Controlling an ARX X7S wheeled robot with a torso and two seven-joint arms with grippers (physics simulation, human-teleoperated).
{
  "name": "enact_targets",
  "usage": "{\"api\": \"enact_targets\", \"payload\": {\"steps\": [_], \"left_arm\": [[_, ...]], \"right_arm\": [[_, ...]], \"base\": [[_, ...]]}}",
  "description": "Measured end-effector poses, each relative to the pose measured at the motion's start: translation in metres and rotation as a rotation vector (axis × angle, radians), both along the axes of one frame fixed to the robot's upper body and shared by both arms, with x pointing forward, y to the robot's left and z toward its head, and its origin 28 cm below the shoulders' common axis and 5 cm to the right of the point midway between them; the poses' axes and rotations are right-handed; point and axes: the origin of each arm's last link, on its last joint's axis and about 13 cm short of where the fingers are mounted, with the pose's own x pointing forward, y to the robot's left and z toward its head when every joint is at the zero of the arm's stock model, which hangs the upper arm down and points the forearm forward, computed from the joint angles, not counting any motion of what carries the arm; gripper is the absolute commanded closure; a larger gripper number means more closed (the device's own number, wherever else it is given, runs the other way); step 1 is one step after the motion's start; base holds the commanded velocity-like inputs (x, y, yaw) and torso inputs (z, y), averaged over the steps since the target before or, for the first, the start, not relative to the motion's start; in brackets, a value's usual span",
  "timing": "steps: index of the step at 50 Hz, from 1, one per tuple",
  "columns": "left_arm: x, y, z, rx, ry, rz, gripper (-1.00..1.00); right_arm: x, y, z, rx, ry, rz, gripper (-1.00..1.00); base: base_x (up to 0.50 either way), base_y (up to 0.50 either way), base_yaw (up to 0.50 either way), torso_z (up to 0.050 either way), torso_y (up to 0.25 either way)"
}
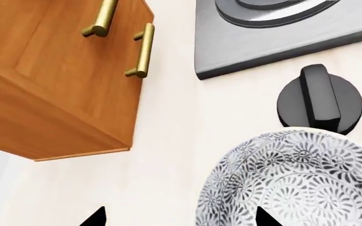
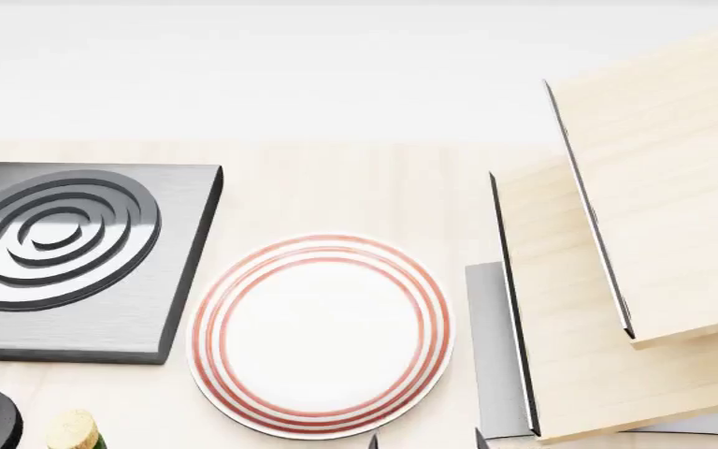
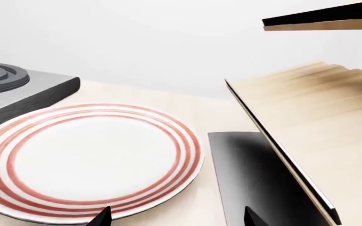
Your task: Pick up the akita bowl and put it on the plate.
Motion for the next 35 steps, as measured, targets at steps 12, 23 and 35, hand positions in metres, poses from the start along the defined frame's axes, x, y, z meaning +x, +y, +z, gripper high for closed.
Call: {"api": "enact_targets", "payload": {"steps": [12,23,35], "left_arm": [[-0.002,-0.001,-0.011,-0.027,0.028,-0.018,-1.00],[-0.003,0.002,-0.021,-0.094,0.041,-0.012,-1.00],[-0.004,0.008,-0.030,-0.134,0.045,0.019,-1.00]], "right_arm": [[0.001,0.001,-0.001,-0.001,0.004,0.002,-1.00],[0.001,0.002,-0.003,-0.002,0.011,0.005,-1.00],[0.001,0.003,-0.005,-0.004,0.018,0.008,-1.00]], "base": [[0.00,0.00,0.00,0.000,0.000],[0.00,0.00,0.00,0.000,0.000],[0.00,0.00,0.00,0.000,0.000]]}}
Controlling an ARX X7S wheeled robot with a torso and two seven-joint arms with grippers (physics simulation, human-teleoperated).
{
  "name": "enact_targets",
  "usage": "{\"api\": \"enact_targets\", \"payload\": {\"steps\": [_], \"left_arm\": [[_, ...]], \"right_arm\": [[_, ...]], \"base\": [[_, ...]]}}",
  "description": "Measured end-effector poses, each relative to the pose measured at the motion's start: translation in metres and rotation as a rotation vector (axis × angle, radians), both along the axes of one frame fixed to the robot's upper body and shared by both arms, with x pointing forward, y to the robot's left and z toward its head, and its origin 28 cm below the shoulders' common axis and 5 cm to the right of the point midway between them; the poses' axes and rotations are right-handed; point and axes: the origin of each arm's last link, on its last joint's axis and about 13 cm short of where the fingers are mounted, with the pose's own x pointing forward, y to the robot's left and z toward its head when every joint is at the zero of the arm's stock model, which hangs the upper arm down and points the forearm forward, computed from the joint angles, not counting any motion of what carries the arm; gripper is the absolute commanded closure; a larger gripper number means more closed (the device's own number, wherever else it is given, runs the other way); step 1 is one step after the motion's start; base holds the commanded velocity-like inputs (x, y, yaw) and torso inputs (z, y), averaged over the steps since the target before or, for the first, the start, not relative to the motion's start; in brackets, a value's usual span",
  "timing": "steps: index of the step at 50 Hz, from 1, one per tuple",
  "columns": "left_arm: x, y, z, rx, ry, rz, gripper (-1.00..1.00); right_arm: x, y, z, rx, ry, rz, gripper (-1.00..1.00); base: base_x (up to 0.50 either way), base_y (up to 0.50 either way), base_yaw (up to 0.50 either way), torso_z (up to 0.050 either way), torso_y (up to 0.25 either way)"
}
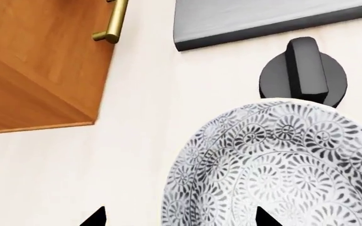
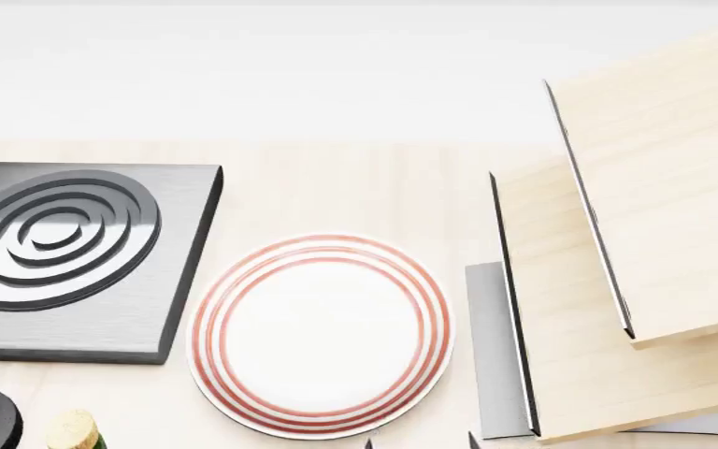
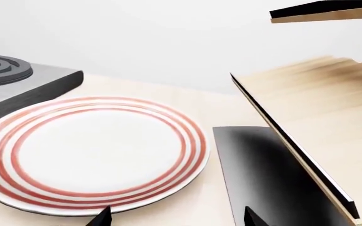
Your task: Pick up the akita bowl and put it on the plate.
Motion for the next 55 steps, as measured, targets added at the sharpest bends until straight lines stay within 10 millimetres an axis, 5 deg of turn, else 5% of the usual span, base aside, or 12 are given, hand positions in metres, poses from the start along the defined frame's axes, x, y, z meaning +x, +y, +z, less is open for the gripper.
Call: {"api": "enact_targets", "payload": {"steps": [55], "left_arm": [[0.002,0.005,-0.037,-0.026,0.057,0.025,-1.00]], "right_arm": [[0.001,0.003,-0.007,-0.010,0.023,0.008,-1.00]], "base": [[0.00,0.00,0.00,0.000,0.000]]}}
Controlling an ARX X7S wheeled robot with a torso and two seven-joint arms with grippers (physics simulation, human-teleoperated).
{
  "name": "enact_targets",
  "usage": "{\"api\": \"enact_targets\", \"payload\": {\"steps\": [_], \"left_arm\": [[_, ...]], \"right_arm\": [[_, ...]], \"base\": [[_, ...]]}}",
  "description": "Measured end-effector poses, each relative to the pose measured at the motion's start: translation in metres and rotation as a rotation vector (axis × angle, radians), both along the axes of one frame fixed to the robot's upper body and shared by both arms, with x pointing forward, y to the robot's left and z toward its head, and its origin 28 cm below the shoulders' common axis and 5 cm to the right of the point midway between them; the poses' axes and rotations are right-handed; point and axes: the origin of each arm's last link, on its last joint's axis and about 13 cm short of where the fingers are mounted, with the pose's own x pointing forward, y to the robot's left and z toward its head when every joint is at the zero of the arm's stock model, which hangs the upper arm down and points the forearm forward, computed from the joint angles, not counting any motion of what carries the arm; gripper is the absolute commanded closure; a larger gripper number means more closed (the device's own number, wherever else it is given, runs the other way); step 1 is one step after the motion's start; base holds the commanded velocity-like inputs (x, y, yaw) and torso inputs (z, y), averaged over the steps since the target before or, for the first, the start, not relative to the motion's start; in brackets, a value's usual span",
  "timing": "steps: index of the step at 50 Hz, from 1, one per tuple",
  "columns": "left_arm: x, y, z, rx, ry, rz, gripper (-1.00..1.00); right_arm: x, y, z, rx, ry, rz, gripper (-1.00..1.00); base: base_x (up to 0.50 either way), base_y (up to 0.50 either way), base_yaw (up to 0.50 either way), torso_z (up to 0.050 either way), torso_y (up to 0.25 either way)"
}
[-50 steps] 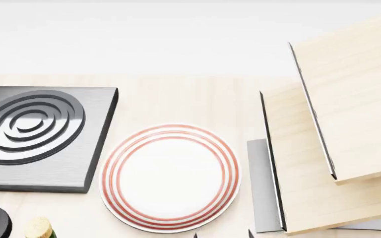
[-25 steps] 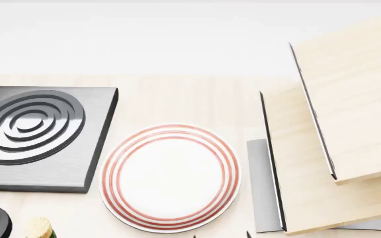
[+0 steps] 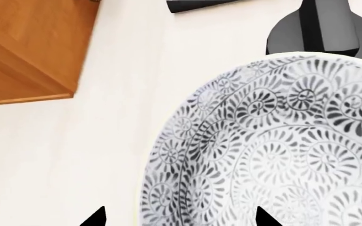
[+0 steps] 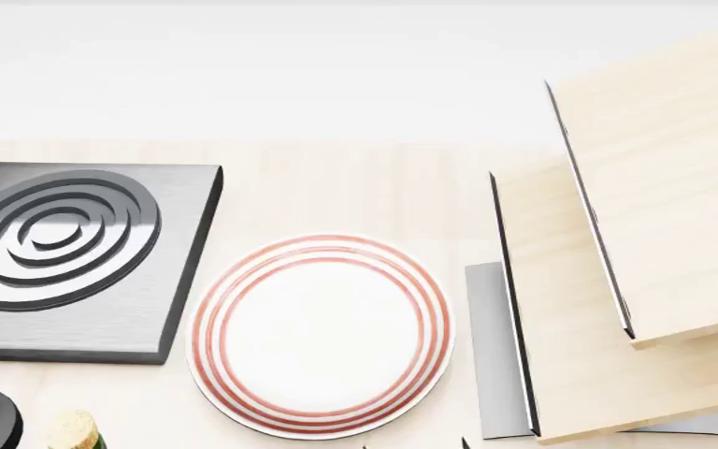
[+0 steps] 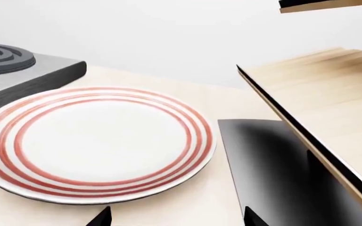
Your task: Pick up the akita bowl and put it on the plate.
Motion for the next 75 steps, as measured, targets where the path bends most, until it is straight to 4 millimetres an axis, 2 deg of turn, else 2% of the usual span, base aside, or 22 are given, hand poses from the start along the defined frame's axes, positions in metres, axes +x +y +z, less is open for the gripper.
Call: {"api": "enact_targets", "payload": {"steps": [36,37,58,75], "left_arm": [[0.003,0.005,-0.031,-0.071,-0.001,0.017,-1.00],[0.004,0.005,-0.032,-0.072,-0.002,0.016,1.00],[0.012,0.010,-0.032,-0.042,-0.029,0.010,1.00],[0.013,-0.002,-0.028,-0.020,-0.150,-0.029,1.00]], "right_arm": [[0.000,0.002,-0.004,-0.012,0.016,0.005,-1.00],[0.000,0.002,-0.004,-0.012,0.016,0.005,-1.00],[0.000,0.002,-0.005,-0.011,0.020,0.006,-1.00],[0.000,0.001,-0.006,-0.007,0.023,0.002,-1.00]], "base": [[0.00,0.00,0.00,0.000,0.000],[0.00,0.00,0.00,0.000,0.000],[0.01,0.00,-0.01,-0.003,0.000],[0.00,0.00,-0.01,-0.002,0.000]]}}
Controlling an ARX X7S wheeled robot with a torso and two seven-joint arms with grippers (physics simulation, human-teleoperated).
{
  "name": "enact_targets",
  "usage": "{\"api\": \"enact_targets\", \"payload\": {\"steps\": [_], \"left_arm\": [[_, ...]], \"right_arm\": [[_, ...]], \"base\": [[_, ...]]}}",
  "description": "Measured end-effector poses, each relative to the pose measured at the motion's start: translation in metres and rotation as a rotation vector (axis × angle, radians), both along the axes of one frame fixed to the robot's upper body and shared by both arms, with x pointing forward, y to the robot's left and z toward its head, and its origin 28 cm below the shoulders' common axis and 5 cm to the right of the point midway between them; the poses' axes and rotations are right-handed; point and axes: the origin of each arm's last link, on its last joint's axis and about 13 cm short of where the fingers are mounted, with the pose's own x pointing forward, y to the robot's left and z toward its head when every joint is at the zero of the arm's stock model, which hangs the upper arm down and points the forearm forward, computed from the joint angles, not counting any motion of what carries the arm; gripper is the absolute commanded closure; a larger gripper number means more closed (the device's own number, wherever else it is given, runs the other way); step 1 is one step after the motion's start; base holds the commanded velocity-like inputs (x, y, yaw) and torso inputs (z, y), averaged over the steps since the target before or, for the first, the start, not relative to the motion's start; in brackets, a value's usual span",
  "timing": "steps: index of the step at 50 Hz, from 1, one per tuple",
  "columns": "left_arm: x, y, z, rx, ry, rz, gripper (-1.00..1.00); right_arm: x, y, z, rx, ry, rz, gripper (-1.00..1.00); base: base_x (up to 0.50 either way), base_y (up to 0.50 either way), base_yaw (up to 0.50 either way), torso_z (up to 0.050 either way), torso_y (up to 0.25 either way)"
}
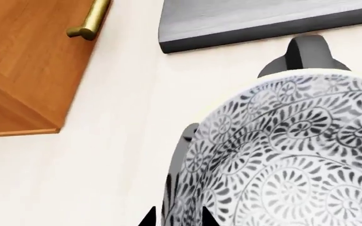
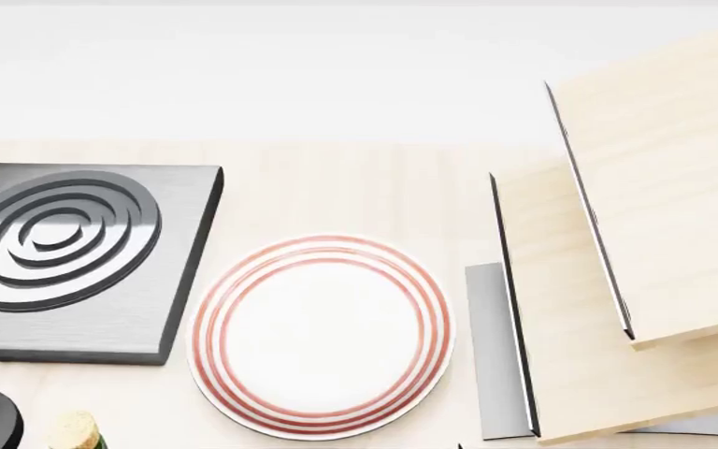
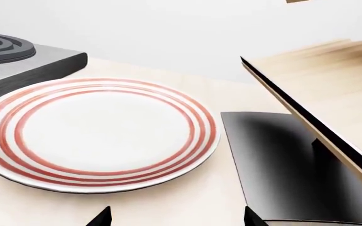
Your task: Pick up the akita bowl and put it on the plate.
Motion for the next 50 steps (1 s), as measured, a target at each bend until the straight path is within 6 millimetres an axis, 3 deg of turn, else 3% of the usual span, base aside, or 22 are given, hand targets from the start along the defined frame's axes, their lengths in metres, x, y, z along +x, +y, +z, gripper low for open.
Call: {"api": "enact_targets", "payload": {"steps": [29,50], "left_arm": [[-0.006,-0.014,0.038,0.088,-0.111,-0.071,1.00],[0.002,-0.025,0.066,0.139,-0.155,-0.128,1.00]], "right_arm": [[0.001,0.000,0.001,0.005,-0.002,-0.005,-1.00],[0.001,0.000,0.000,0.005,-0.001,-0.004,-1.00]], "base": [[0.00,0.00,0.00,0.000,0.000],[0.00,0.00,0.00,0.000,0.000]]}}
